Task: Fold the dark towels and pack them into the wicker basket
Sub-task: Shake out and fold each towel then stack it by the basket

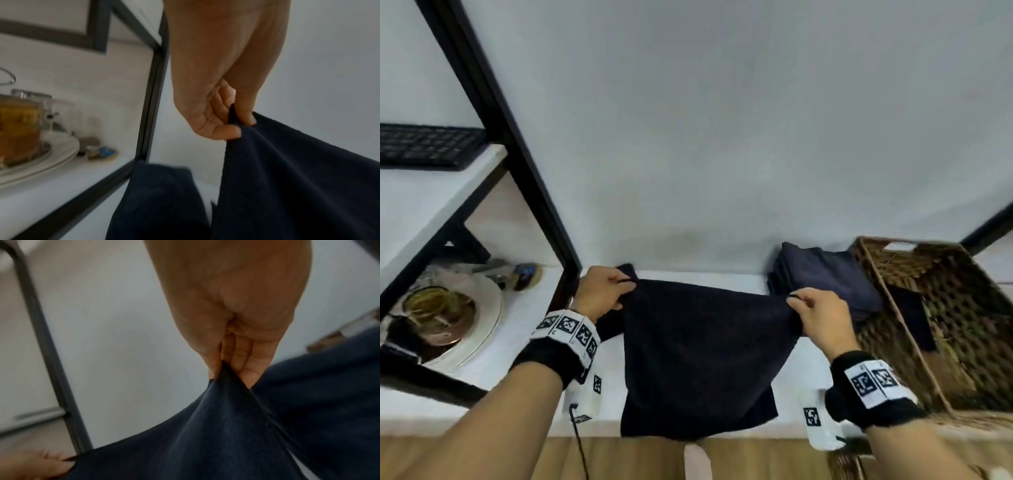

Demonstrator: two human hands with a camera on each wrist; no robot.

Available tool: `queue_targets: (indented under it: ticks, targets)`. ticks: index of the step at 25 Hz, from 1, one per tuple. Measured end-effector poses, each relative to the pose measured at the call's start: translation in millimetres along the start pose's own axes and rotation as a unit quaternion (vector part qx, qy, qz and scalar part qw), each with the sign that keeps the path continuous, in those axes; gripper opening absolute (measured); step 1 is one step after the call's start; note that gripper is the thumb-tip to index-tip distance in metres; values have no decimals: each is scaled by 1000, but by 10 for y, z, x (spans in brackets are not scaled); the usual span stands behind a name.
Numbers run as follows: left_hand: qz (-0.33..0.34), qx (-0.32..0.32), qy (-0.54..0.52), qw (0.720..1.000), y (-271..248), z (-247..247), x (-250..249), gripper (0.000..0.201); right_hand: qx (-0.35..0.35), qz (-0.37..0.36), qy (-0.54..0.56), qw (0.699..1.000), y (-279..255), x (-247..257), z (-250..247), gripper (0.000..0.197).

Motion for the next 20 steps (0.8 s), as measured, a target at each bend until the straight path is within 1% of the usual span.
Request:
queue_targets:
  ticks: [1, 3, 5, 7, 10, 12, 14, 16, 18, 19, 20]
  targets:
    - [-31, 18, 34, 999, 156, 259, 216, 4, 19, 37, -33, 999, 71, -267, 254, 12]
    - [-62, 33, 89, 994, 417, 674, 542, 9, 55, 91, -65, 992, 186, -677, 714, 13]
    - [-68, 45, 133, 988, 613, 958, 704, 9, 78, 132, -63, 986, 286, -956, 1063, 16]
    - [-68, 42, 151, 985, 760, 1120, 771, 12, 75, 154, -52, 984, 393, -1080, 1274, 17]
    - [-43, 8, 182, 982, 991, 1287, 757, 17, 44, 154, -62, 985, 662, -1201, 1481, 18]
    - [-24, 19, 197, 980, 1110, 1426, 733, 17, 42, 140, -92, 985, 845, -1272, 1585, 18]
    - [-21, 49, 215, 975, 1176, 1543, 753, 16, 62, 139, -129, 980, 971, -1337, 1669, 18]
    - [-34, 68, 280, 957, 1230, 1570, 839, 17, 79, 151, -152, 974, 1060, -1405, 1759, 21]
    - [-77, 87, 361, 925, 1243, 1474, 965, 21, 84, 156, -155, 972, 1096, -1420, 1829, 22]
    - [-87, 90, 372, 920, 1254, 1423, 994, 20, 83, 151, -155, 973, 1106, -1412, 1853, 21]
    - [-83, 88, 354, 927, 1283, 1395, 998, 15, 82, 141, -155, 974, 1111, -1391, 1871, 19]
Point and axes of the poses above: each hand's wrist, its own y-axis towards the middle knuckle, its own z-axis out of the palm, x = y × z, the point moved 6 cm from there along y, towards the middle knuckle, and after that the axes turned 11 degrees about y, right-handed, at the moved point
